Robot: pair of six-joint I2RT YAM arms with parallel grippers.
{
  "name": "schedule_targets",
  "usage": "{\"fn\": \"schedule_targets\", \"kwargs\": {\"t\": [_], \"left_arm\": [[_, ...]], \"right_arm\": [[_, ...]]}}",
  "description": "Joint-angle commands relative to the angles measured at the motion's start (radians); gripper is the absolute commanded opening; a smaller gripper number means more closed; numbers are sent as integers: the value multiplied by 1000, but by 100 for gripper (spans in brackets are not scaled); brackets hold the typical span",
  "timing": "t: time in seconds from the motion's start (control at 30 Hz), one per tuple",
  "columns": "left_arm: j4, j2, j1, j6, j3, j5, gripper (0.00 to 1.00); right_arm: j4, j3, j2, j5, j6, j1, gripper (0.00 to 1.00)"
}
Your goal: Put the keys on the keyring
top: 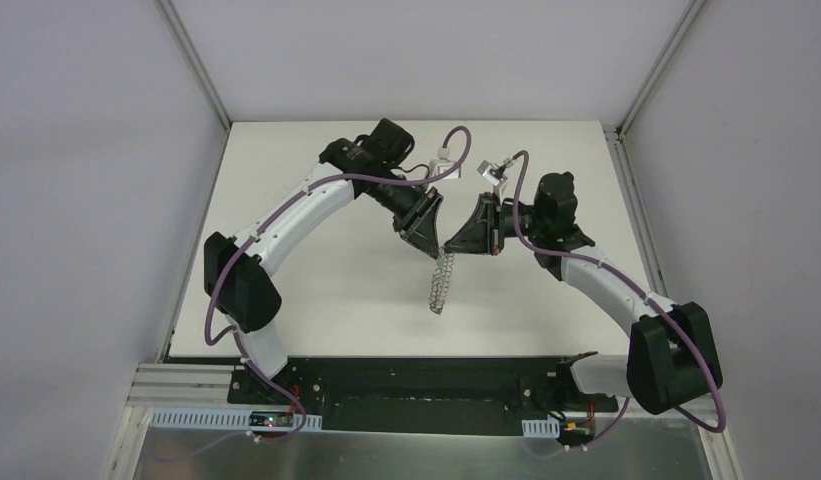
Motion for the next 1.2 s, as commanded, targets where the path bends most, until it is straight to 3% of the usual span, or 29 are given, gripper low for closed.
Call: {"fn": "schedule_targets", "kwargs": {"t": [0.0,0.47,0.87,1.17], "left_arm": [[58,-66,31,31,-32,77,34],[95,-50,35,10,-39,107,26],[90,-40,34,7,-46,144,0],[81,-40,34,17,-84,164,0]], "right_arm": [[90,24,-22,-25,28,-11,0],[90,19,-18,-19,28,-24,0],[90,20,-10,-16,28,-27,0],[90,22,-12,0,27,-37,0]]}}
